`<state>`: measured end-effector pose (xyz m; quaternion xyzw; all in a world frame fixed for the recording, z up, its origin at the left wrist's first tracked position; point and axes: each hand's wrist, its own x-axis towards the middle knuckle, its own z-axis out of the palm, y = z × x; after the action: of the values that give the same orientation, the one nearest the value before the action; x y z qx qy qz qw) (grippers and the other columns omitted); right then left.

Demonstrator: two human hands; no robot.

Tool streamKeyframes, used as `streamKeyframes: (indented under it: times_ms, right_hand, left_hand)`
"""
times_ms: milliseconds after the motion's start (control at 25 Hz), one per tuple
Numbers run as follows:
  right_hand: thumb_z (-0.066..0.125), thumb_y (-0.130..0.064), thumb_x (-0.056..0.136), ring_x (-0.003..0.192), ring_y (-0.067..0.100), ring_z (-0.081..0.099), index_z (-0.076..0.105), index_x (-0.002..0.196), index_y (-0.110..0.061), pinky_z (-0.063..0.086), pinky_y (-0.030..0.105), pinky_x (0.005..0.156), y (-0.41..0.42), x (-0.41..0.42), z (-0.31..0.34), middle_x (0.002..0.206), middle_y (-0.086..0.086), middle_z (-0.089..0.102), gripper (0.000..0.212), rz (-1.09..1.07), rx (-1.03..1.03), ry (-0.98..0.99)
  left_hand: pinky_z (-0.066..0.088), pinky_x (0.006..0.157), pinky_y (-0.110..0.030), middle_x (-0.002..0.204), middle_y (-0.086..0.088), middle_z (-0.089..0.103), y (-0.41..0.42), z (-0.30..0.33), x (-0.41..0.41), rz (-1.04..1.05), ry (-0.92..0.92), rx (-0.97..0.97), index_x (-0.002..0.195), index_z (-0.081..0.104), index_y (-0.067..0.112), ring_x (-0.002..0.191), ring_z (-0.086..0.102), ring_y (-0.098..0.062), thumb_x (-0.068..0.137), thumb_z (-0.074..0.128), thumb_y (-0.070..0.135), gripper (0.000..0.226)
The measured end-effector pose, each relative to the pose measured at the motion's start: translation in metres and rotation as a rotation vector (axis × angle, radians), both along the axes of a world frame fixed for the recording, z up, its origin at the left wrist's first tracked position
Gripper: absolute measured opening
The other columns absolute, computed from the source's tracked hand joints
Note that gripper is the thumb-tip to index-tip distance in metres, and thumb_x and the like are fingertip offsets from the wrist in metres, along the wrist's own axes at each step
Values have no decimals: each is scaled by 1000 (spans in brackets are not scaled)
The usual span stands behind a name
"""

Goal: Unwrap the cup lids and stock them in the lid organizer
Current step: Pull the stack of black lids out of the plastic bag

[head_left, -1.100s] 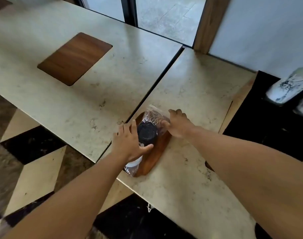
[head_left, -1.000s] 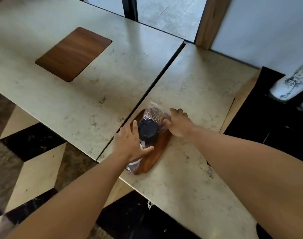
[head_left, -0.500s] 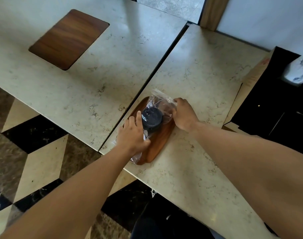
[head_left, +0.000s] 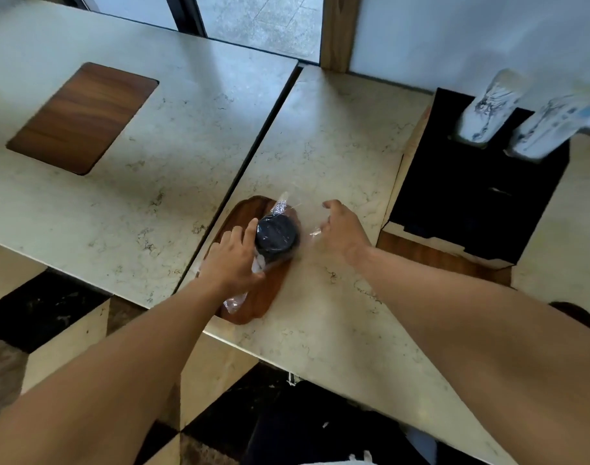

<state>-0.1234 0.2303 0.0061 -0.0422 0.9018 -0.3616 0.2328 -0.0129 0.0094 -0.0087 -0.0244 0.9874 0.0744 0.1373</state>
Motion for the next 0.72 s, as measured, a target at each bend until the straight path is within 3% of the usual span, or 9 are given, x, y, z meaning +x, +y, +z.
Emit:
streamKeyframes:
  times_ms: [200, 280, 440, 600, 720]
  right_hand:
    - [51, -2, 96, 115, 30, 61, 44, 148, -11, 49, 32, 92, 55, 36, 2, 134, 15, 61, 53, -140, -10, 10]
    - [56, -4, 93, 113, 30, 63, 48, 145, -12, 51, 34, 90, 77, 53, 1, 130, 12, 63, 54, -187, -32, -2]
    - [57, -13, 95, 95, 22, 65, 52, 139, -13, 47, 28, 70, 121, 91, -8, 120, 6, 67, 44, -306, -43, -15]
    - [57, -10, 96, 96, 22, 67, 48, 144, -14, 55, 31, 75, 150, 123, -18, 124, 6, 67, 49, -384, -33, -46]
    - [58, -10, 95, 95, 20, 64, 49, 143, -15, 49, 26, 73, 162, 147, -27, 123, 7, 69, 50, -440, -20, -82]
  left_hand:
    - [47, 99, -48, 139, -13, 45, 36, 1, 0, -146, -21, -14, 162, 3, 15, 122, 48, -33, 82, 74, 57, 115]
    - [46, 99, -48, 140, -12, 45, 50, -2, 3, -204, -43, -33, 162, 1, 16, 123, 47, -32, 81, 74, 57, 117]
    - [47, 97, -45, 138, -10, 47, 86, -9, 10, -343, -38, -39, 162, 2, 18, 120, 49, -31, 79, 73, 59, 117]
    - [45, 103, -44, 141, -9, 46, 107, -13, 17, -449, -80, -22, 161, 0, 19, 128, 46, -30, 79, 72, 58, 116]
    - [45, 107, -44, 144, -8, 45, 117, -16, 26, -532, -107, -56, 162, 0, 18, 130, 45, -30, 80, 71, 59, 116]
